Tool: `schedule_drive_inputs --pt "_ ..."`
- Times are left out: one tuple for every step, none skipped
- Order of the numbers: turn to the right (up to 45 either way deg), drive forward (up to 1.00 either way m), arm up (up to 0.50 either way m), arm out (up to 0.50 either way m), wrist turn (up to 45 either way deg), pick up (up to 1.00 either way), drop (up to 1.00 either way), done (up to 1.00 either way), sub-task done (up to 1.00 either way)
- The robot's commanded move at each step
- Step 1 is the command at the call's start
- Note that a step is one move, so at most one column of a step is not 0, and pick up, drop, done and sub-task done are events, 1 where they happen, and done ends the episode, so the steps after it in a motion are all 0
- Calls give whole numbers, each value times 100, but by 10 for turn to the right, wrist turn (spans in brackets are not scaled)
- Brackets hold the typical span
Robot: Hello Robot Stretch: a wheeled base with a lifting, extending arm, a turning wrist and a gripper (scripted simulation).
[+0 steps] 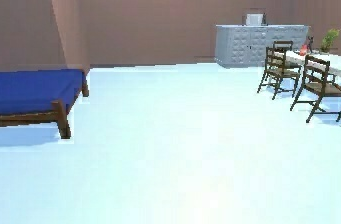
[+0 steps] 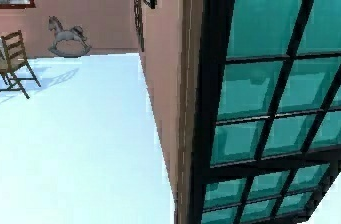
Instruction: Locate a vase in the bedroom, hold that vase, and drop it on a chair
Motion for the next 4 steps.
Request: schedule_drive_inputs --pt "150 0 0 0 0 0 0 0 0" --pt "0 100 0 0 0 0 0 0 0" --pt "0 100 0 0 0 0 0 0 0" --pt "0 100 0 0 0 0 0 0 0"
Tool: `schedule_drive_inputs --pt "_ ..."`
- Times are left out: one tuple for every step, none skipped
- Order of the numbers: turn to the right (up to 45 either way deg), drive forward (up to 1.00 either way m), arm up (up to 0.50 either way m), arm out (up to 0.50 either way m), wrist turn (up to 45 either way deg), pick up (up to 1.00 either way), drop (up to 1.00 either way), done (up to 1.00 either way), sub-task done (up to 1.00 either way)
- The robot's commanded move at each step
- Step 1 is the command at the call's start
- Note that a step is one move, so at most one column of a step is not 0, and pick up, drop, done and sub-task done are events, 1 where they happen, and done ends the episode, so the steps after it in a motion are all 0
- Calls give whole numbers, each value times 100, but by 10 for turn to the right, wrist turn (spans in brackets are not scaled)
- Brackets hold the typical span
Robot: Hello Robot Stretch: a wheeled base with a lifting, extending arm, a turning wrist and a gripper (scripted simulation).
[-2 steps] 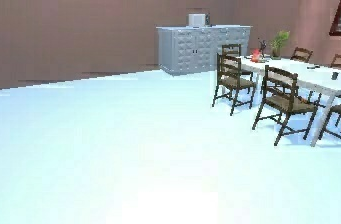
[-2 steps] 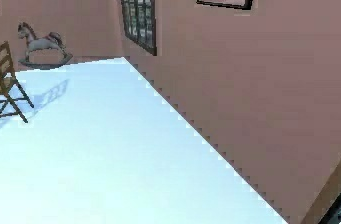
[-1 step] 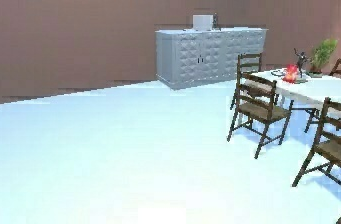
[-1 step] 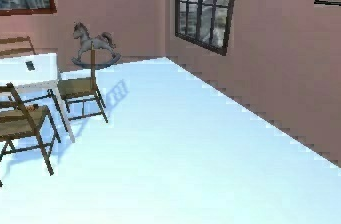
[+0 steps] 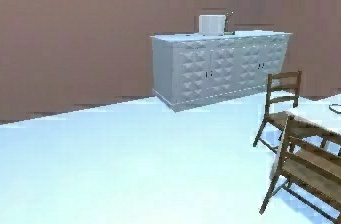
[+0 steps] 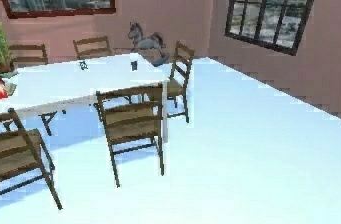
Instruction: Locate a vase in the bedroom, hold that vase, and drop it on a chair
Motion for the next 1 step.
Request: schedule_drive_inputs --pt "0 100 0 0 0 0 0 0 0"
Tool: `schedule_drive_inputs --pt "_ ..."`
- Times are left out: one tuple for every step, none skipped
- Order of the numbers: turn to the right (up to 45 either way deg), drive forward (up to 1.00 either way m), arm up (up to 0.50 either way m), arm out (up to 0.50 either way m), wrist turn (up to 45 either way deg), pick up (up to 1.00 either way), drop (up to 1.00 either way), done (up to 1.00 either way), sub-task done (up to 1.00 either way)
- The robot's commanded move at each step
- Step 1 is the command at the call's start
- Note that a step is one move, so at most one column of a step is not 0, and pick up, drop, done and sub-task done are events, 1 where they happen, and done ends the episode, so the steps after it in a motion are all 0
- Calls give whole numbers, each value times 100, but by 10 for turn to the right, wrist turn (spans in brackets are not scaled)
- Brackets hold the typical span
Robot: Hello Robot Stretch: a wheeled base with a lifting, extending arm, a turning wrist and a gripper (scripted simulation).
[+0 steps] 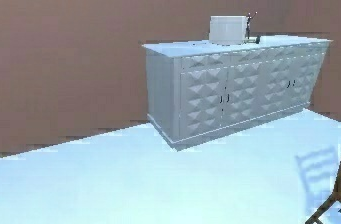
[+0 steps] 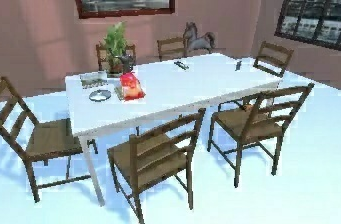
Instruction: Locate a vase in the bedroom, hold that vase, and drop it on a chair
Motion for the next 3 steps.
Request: schedule_drive_inputs --pt "60 0 0 0 0 0 0 0 0" --pt "0 10 0 0 0 0 0 0 0" --pt "270 0 0 0 0 0 0 0 0"
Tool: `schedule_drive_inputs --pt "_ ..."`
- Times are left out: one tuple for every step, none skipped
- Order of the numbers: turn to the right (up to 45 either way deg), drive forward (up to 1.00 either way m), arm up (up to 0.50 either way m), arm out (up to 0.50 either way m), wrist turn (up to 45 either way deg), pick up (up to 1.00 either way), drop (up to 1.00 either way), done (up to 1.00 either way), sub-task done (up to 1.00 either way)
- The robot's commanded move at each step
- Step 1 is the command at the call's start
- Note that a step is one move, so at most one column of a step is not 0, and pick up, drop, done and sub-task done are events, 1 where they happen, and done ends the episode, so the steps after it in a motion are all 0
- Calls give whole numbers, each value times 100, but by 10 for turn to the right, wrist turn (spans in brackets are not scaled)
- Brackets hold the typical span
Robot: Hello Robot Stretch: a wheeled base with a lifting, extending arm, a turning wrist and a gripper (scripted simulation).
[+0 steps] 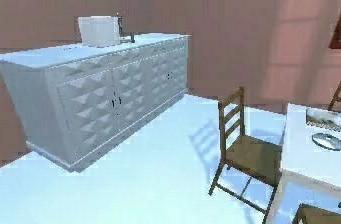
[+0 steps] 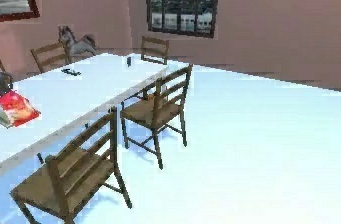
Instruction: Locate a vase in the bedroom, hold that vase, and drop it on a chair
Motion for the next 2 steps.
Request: schedule_drive_inputs --pt "0 30 0 0 0 0 0 0 0" --pt "-330 0 0 0 0 0 0 0 0"
